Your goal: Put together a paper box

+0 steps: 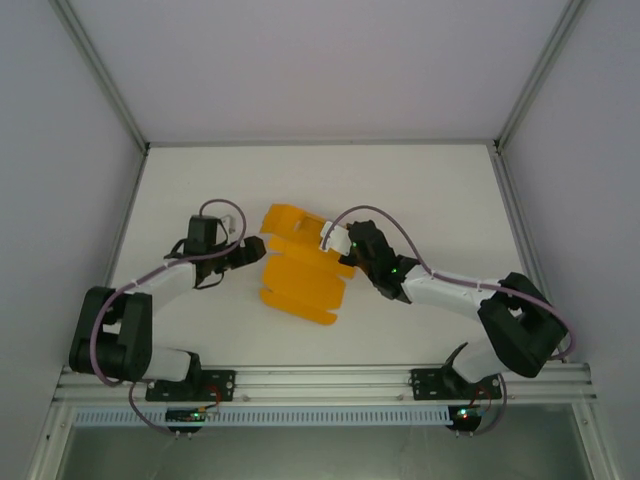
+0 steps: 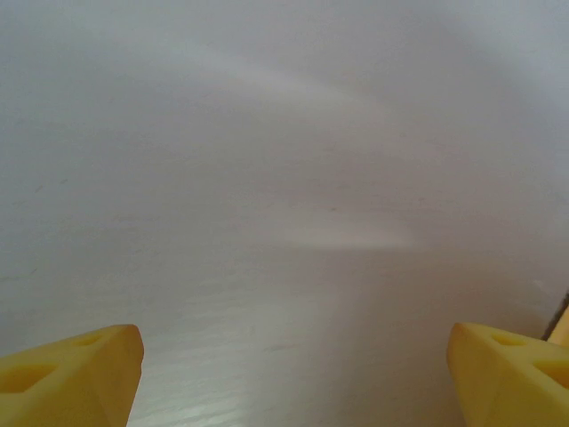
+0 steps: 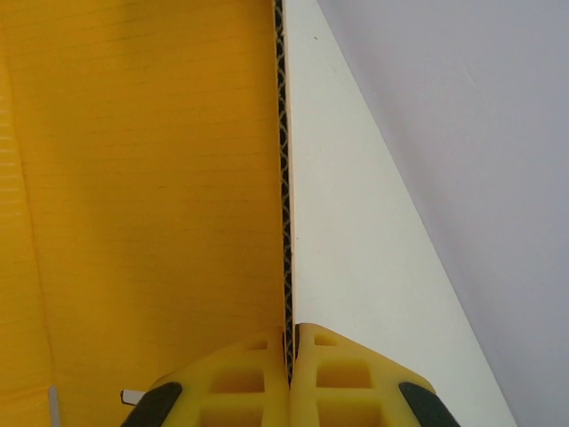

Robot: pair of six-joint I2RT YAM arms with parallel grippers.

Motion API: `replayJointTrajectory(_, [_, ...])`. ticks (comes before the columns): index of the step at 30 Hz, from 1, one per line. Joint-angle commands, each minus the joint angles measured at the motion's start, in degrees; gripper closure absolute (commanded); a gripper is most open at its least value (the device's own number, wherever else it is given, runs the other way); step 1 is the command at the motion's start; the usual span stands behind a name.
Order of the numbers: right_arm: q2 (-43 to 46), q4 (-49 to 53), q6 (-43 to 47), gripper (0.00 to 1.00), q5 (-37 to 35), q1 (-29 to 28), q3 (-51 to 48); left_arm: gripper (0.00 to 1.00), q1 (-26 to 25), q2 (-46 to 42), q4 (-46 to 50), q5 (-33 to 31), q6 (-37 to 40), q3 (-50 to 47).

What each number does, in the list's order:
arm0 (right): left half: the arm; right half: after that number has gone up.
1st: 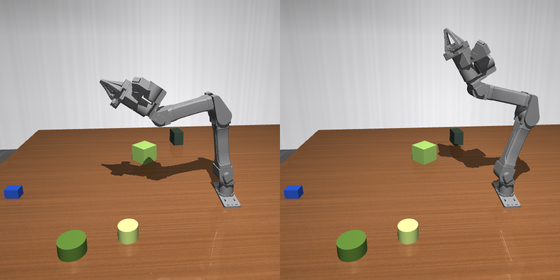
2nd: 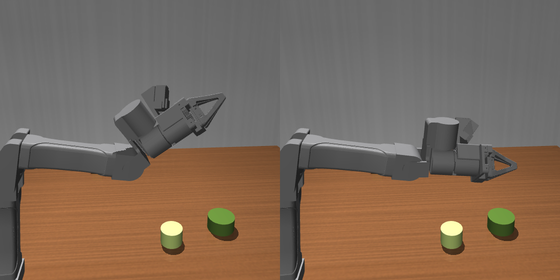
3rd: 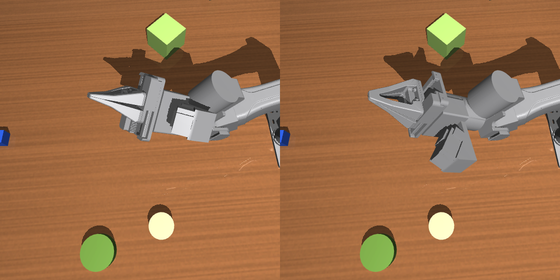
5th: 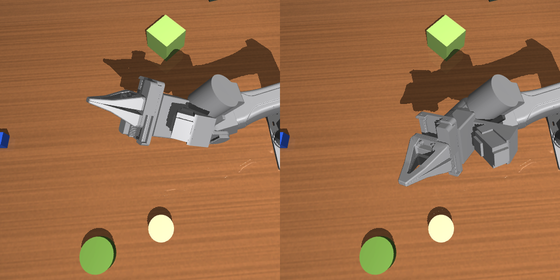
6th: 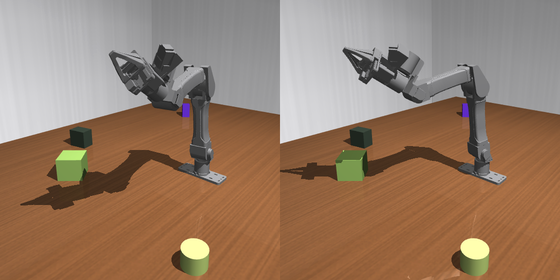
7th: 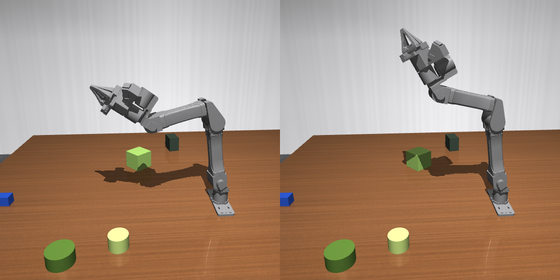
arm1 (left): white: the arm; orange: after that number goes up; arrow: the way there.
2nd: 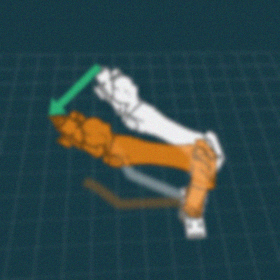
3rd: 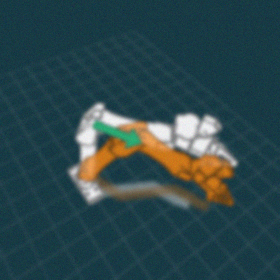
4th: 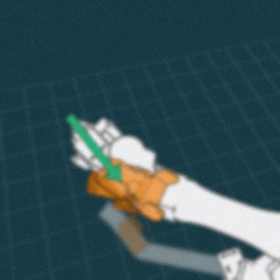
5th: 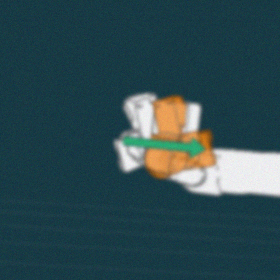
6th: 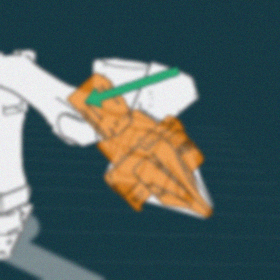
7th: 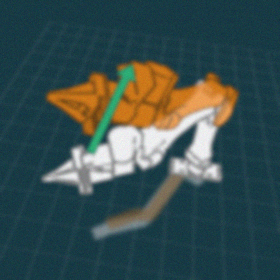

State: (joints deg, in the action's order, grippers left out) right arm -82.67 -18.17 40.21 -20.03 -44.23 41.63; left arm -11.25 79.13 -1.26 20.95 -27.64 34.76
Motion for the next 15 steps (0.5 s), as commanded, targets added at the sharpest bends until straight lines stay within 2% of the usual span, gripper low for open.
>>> replayJointTrajectory(1, [1.33,-0.37,-2.49,1.0,1.53,0.28,1.64,0.12,0.08,-1.51,-5.82,6.71,1.1,-0.95])
replayJointTrajectory(7, [1.36,-0.93,-3.2,1.0,2.47,0.3,1.54,0.11,-0.9,-2.74,-8.82,8.3,1.74,-1.88])
replayJointTrajectory(15, [1.41,-1.32,-4.6,1.0,4.37,0.29,1.94,0.12,-5.61,-2.52,-13.22,11.05,4.15,-1.67])
